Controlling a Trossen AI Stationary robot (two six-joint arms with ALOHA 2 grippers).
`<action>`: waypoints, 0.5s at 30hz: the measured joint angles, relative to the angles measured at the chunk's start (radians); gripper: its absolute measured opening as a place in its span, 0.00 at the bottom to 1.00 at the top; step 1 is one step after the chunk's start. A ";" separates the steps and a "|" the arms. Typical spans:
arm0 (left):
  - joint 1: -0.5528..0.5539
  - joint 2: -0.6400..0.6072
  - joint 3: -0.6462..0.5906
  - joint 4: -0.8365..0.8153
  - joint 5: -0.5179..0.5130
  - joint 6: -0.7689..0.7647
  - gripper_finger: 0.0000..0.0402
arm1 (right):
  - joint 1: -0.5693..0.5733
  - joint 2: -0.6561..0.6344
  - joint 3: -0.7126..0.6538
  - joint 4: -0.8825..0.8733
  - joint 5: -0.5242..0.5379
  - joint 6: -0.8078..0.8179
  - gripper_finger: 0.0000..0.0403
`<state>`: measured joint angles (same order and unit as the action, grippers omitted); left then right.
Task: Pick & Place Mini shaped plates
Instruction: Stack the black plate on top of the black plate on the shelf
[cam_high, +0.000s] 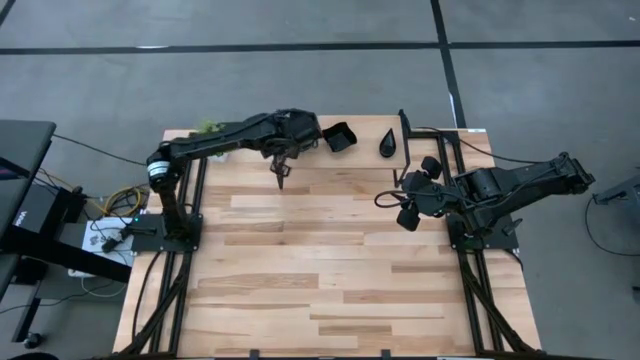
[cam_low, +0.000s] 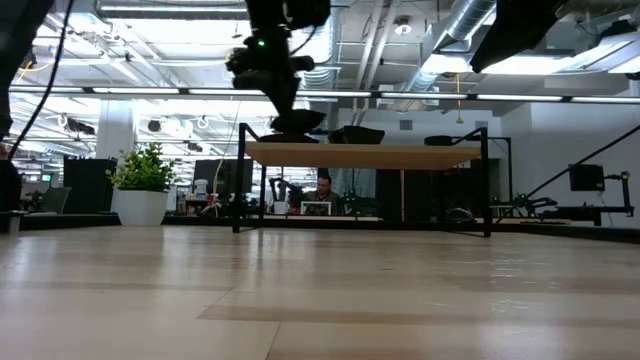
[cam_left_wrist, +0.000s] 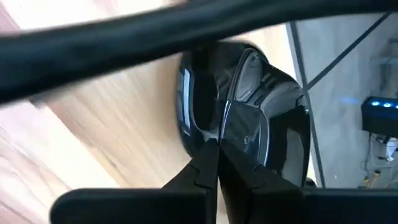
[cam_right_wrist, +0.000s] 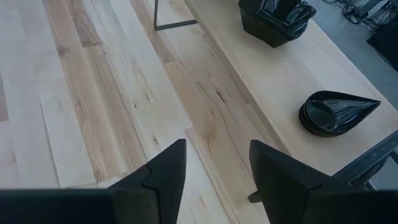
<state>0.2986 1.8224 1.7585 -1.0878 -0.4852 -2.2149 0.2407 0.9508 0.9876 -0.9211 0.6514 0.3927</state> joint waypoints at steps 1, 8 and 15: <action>-0.003 0.015 0.017 0.003 -0.001 -0.006 0.03 | 0.000 0.000 0.000 0.000 0.000 0.000 0.43; 0.004 0.049 0.081 -0.066 -0.045 -0.007 0.03 | 0.000 0.000 0.000 0.000 0.000 0.000 0.43; 0.001 0.051 0.081 -0.116 -0.041 -0.074 0.03 | 0.000 0.000 0.000 0.000 0.000 0.000 0.43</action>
<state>0.2993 1.8729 1.8397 -1.2038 -0.5258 -2.2885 0.2409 0.9506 0.9874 -0.9211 0.6514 0.3927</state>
